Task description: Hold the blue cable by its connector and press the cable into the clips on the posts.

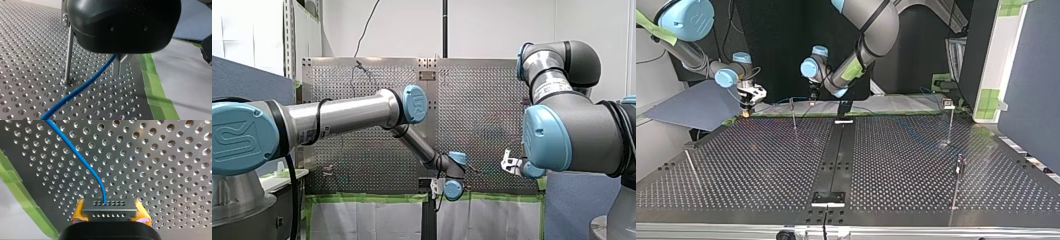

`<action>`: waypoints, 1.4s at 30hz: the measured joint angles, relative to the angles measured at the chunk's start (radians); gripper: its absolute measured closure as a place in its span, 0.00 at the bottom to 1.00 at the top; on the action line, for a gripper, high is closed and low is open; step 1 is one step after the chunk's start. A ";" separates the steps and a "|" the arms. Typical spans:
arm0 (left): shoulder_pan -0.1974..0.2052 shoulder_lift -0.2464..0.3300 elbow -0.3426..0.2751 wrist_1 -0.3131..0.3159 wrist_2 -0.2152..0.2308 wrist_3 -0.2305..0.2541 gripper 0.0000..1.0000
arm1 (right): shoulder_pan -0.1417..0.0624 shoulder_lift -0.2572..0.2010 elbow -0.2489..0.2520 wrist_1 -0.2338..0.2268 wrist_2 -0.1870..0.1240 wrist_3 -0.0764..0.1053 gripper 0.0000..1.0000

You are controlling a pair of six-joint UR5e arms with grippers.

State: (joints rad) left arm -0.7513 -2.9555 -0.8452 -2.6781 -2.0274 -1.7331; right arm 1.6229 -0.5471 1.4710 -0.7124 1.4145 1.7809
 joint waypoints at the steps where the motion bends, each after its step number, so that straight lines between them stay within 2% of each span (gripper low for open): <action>1: 0.001 0.000 0.002 -0.001 0.002 0.000 1.00 | 0.000 0.000 -0.003 0.001 0.000 0.000 0.98; 12: 0.006 0.000 0.067 -0.041 0.004 -0.001 1.00 | -0.004 0.000 -0.029 0.004 0.000 0.003 0.98; 16: 0.014 0.000 0.094 -0.054 -0.001 -0.001 1.00 | -0.006 0.000 -0.041 0.003 0.000 0.022 0.98; 22: 0.034 0.000 0.104 -0.056 -0.007 0.000 1.00 | -0.011 0.000 -0.048 0.003 0.000 0.053 0.98; 28: 0.054 0.000 0.105 -0.057 -0.011 0.001 1.00 | -0.022 0.000 -0.050 0.003 0.005 0.068 0.98; 37: 0.060 0.000 0.105 -0.057 -0.007 0.001 1.00 | -0.046 0.000 -0.051 0.002 0.008 0.098 0.98; 42: 0.058 0.001 0.105 -0.059 0.012 0.002 1.00 | -0.052 0.000 -0.051 -0.001 0.005 0.102 0.98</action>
State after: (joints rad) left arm -0.6932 -2.9549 -0.7401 -2.7375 -2.0152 -1.7308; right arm 1.5709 -0.5470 1.4200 -0.7135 1.4191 1.8831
